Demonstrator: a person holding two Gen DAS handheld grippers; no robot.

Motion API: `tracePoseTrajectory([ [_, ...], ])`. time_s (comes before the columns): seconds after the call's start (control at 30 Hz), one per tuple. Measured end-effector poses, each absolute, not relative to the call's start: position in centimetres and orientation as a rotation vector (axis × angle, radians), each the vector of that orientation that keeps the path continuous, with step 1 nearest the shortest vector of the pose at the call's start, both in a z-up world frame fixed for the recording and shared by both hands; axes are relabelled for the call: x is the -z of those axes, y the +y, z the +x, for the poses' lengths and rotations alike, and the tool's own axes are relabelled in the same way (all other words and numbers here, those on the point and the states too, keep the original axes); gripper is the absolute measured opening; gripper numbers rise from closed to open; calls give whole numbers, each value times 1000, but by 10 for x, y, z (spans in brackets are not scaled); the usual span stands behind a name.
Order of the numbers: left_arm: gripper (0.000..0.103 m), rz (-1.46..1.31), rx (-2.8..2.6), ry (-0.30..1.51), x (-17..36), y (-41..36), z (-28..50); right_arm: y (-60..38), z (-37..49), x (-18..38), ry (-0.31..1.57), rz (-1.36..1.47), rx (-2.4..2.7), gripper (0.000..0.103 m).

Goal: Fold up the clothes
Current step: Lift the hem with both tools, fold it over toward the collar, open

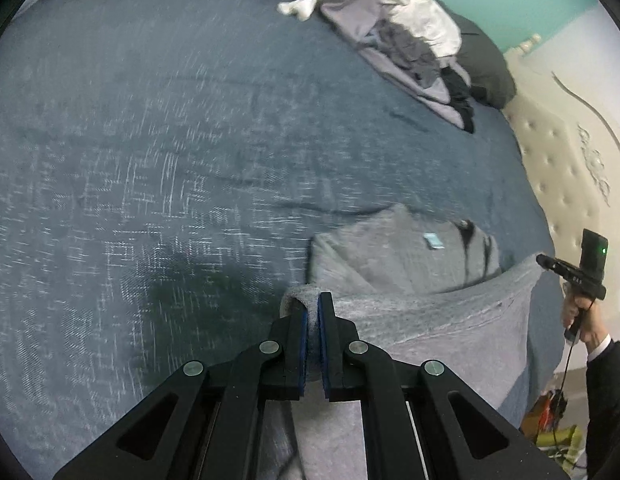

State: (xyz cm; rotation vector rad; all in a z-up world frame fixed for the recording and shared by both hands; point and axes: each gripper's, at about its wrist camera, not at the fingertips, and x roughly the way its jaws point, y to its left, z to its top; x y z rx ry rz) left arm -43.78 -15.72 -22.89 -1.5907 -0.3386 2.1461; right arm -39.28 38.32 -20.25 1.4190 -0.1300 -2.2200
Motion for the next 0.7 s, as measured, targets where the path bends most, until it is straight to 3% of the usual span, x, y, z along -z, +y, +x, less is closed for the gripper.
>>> tracePoseTrajectory([
  [0.3, 16, -1620, -2114, -424, 243, -164, -446, 389, -408, 241, -211, 1506, 2239, 5],
  [0.33, 20, -1615, -2119, -432, 240, -165, -446, 391, -407, 242, -226, 1507, 2245, 6],
  [0.37, 34, -1611, -2130, -439, 237, -167, -446, 393, -407, 243, -239, 1506, 2251, 6],
  [0.43, 49, -1588, -2164, -479, 229, -175, -444, 393, -405, 241, -240, 1494, 2266, 7],
  [0.53, 49, -1554, -2212, -513, 218, -186, -441, 396, -404, 235, -266, 1481, 2279, 7],
  [0.7, 49, -1494, -2232, -369, 206, -172, -418, 394, -399, 229, -228, 1501, 2281, 13],
])
